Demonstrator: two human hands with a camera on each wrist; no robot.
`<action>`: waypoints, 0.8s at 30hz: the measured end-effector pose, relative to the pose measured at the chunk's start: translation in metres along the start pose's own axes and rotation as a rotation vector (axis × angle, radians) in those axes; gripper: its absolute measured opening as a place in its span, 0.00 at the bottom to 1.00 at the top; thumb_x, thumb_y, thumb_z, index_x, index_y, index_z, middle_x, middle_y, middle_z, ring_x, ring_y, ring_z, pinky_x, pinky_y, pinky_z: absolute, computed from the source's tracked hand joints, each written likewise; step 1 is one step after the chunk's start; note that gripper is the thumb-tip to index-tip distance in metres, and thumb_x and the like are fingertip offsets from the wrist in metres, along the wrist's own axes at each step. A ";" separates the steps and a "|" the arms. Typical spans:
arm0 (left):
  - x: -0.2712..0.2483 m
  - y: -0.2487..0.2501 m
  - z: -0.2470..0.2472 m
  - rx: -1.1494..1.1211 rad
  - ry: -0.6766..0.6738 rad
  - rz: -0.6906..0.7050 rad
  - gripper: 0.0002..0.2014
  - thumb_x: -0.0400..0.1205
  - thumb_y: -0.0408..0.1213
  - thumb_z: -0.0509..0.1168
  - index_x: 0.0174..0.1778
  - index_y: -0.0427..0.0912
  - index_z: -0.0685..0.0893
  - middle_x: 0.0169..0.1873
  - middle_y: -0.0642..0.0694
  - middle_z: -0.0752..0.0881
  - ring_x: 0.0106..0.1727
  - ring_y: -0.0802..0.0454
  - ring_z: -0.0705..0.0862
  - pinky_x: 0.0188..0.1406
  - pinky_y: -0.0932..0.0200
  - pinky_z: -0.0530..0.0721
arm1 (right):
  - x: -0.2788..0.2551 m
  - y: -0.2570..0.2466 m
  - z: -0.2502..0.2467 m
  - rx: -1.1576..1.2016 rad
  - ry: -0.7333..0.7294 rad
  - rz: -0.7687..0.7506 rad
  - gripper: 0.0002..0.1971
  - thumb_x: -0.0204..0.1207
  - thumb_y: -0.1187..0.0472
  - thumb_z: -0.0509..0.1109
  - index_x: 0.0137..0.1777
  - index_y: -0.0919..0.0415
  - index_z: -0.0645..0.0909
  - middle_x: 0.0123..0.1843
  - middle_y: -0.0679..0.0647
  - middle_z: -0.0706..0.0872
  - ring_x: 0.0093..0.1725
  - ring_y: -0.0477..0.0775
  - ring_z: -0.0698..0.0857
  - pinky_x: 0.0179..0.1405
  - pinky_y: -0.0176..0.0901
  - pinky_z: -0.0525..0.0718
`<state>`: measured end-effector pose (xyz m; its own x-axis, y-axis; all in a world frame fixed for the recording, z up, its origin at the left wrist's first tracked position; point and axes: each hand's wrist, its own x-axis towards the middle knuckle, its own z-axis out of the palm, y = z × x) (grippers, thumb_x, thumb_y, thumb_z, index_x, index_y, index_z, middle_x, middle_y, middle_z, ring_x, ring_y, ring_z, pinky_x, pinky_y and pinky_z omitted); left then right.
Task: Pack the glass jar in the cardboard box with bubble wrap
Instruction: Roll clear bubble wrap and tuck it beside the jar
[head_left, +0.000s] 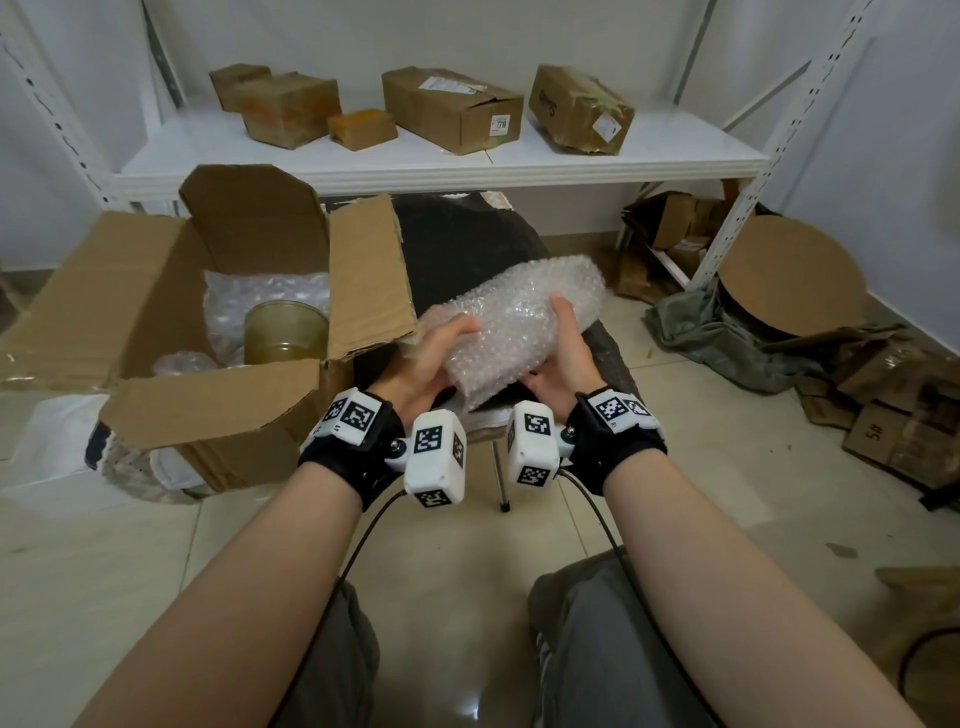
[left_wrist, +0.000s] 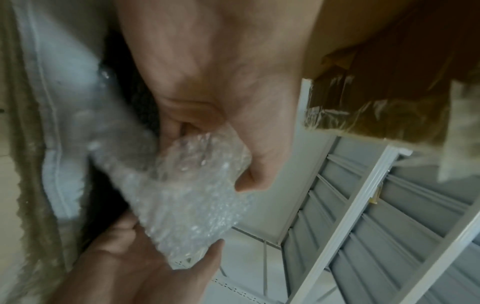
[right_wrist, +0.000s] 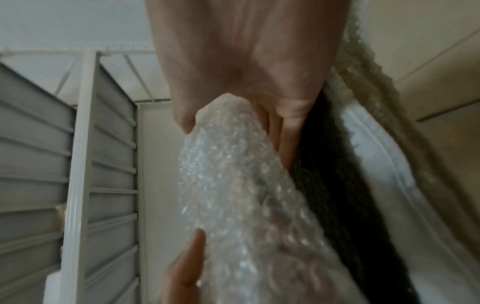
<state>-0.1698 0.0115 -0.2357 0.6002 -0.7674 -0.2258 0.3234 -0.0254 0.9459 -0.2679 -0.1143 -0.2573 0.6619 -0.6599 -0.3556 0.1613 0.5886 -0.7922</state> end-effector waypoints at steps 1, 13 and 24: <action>0.000 0.001 0.000 -0.013 -0.005 -0.020 0.14 0.81 0.35 0.66 0.63 0.40 0.78 0.56 0.40 0.86 0.58 0.42 0.86 0.64 0.43 0.83 | 0.002 0.000 0.000 0.051 -0.024 -0.012 0.37 0.77 0.42 0.71 0.79 0.63 0.67 0.72 0.65 0.82 0.68 0.64 0.84 0.72 0.63 0.80; 0.001 0.001 -0.009 0.203 -0.087 -0.098 0.32 0.68 0.58 0.72 0.66 0.45 0.82 0.59 0.41 0.88 0.62 0.39 0.85 0.66 0.45 0.80 | 0.006 -0.007 -0.006 0.109 -0.026 -0.060 0.38 0.67 0.54 0.82 0.78 0.57 0.71 0.70 0.66 0.84 0.65 0.70 0.86 0.66 0.73 0.82; 0.002 0.007 -0.004 0.003 -0.110 0.199 0.18 0.85 0.52 0.58 0.45 0.51 0.92 0.79 0.54 0.72 0.80 0.48 0.68 0.80 0.40 0.58 | -0.004 -0.007 0.004 -0.091 -0.065 -0.023 0.40 0.69 0.48 0.81 0.77 0.62 0.70 0.70 0.67 0.82 0.57 0.61 0.85 0.58 0.51 0.85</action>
<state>-0.1630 0.0124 -0.2310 0.5685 -0.8226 -0.0079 0.2041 0.1317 0.9701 -0.2692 -0.1139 -0.2486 0.7051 -0.6395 -0.3063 0.1118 0.5269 -0.8426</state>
